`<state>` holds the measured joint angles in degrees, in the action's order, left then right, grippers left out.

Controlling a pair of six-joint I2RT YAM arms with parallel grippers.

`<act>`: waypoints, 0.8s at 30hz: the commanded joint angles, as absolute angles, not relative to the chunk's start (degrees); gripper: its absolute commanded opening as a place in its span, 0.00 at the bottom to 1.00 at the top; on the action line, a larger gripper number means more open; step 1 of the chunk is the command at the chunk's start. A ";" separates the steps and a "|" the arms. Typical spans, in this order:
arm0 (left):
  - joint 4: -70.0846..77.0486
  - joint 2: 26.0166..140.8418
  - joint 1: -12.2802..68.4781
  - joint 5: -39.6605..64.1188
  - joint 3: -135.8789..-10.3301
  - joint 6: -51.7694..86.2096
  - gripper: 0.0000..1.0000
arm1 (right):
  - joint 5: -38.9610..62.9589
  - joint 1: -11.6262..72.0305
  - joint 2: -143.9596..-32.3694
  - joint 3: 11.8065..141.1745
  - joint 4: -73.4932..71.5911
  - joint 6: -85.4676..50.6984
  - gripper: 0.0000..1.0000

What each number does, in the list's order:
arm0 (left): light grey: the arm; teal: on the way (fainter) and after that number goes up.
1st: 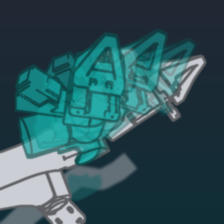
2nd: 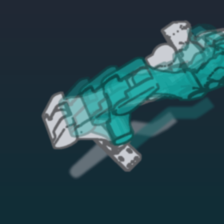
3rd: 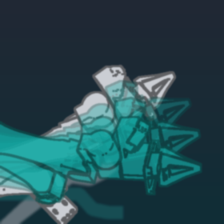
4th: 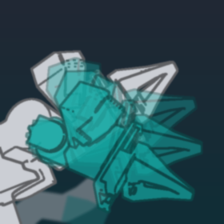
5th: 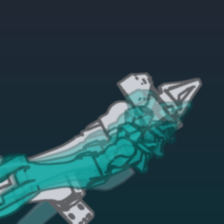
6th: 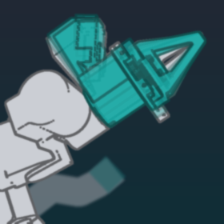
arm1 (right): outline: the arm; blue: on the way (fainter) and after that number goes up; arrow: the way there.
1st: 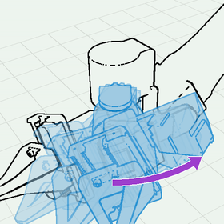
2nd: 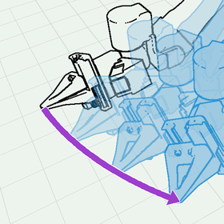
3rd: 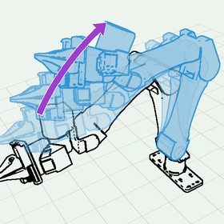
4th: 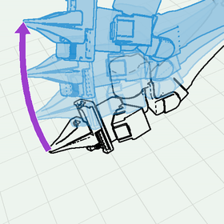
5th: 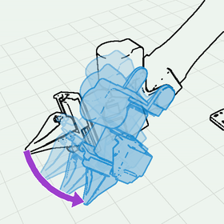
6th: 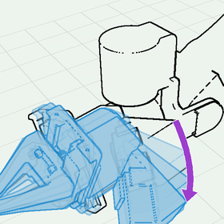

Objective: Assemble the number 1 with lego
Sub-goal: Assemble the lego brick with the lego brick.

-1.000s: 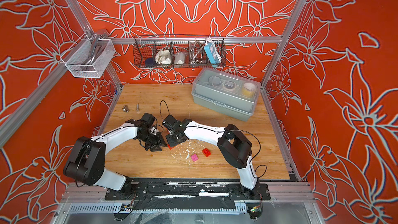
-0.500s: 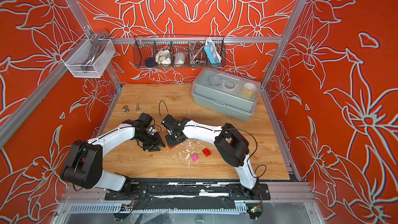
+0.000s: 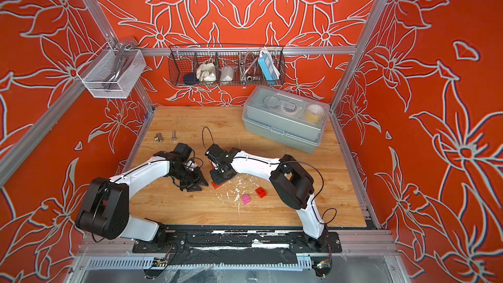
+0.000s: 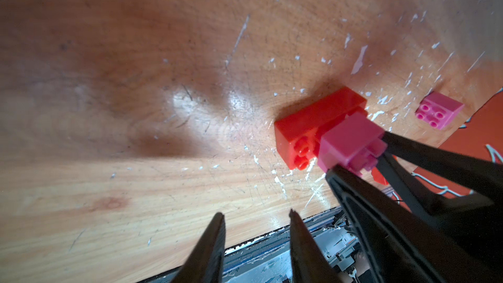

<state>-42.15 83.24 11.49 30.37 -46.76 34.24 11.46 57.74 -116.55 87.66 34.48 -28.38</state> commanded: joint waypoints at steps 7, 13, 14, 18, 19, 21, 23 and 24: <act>-43.42 82.46 10.90 31.11 -45.97 33.00 0.38 | 12.51 57.40 -118.92 89.05 37.35 -26.31 0.35; -43.56 82.27 10.55 31.29 -46.14 32.80 0.38 | 8.64 57.39 -120.26 91.14 42.57 -24.46 0.34; -43.59 82.24 10.46 31.29 -46.23 32.75 0.38 | 7.94 57.39 -120.82 91.92 43.85 -24.15 0.34; -44.01 82.24 9.94 31.37 -46.31 32.39 0.38 | 7.08 57.58 -123.03 93.71 45.89 -23.56 0.34; -44.20 82.19 9.80 31.38 -46.36 32.19 0.38 | 6.97 57.63 -123.56 94.12 46.26 -23.60 0.33; -44.63 82.13 9.45 31.38 -46.62 31.99 0.38 | 6.87 57.79 -124.39 94.22 46.40 -23.72 0.33; -45.04 81.82 9.07 31.29 -46.83 31.59 0.38 | 6.71 58.01 -124.71 93.56 45.51 -23.98 0.32; -45.16 81.62 8.92 31.21 -46.85 31.52 0.38 | 6.65 58.09 -124.80 92.96 45.01 -24.31 0.32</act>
